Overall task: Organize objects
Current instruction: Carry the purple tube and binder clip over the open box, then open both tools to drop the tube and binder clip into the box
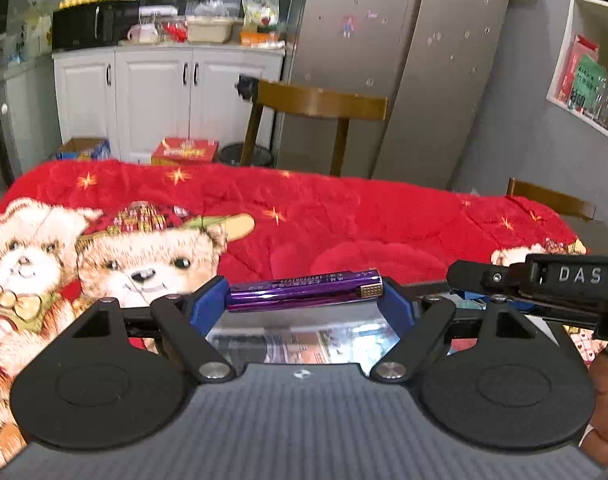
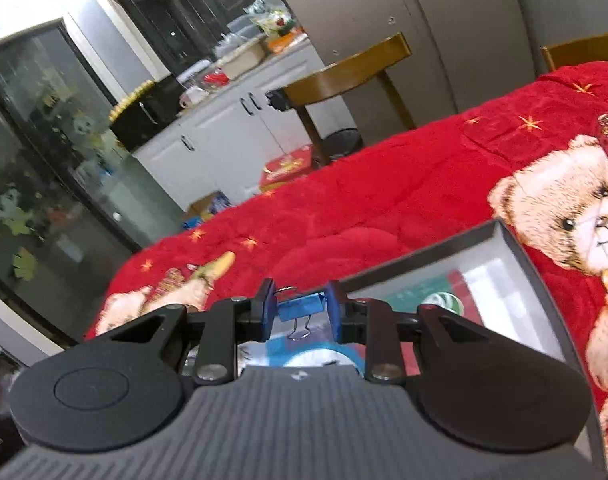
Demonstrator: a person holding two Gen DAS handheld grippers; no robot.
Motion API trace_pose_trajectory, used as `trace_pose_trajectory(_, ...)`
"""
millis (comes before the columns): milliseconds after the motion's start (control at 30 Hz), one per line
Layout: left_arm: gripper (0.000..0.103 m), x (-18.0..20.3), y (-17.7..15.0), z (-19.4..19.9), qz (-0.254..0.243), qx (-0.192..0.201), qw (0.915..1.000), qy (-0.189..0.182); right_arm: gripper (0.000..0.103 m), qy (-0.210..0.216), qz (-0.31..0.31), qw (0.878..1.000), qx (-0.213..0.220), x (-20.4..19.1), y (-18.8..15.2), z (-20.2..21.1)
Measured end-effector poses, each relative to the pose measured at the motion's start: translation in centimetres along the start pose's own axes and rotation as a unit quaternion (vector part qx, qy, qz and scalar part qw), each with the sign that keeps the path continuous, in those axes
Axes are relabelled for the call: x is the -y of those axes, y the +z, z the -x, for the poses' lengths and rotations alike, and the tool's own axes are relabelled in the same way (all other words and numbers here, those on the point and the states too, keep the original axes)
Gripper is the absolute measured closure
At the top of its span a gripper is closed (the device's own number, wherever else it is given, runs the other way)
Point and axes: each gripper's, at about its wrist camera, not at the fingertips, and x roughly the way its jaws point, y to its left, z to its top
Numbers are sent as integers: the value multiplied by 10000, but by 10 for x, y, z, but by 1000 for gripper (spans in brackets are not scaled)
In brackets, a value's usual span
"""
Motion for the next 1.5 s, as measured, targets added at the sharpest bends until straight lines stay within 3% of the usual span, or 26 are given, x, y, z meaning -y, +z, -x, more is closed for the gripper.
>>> trace_pose_trajectory(233,19,10,-7,-11,-183,-213,9995,133,72,-332,44,9993,-161,14,-2,2)
trace_pose_trajectory(633,19,43,-28,-22,-653,-562,9963,-66,72,-659,-79,9973,-328,39,-3,4)
trace_pose_trajectory(1133,19,37,-25,-24,-448,-627,9970,-53,70,-756,-58,9966,-330,40,-6,3)
trace_pose_trajectory(1167,19,37,-25,-24,-462,-627,9969,-87,68,-724,-67,9968,-346,40,-6,3)
trace_pose_trajectory(1233,18,37,-25,-24,-470,-636,9968,-148,48,-642,-145,9972,-368,42,-5,4)
trace_pose_trajectory(1500,18,19,-8,-4,46,-571,9970,-527,26,-265,-134,9993,-244,35,5,25)
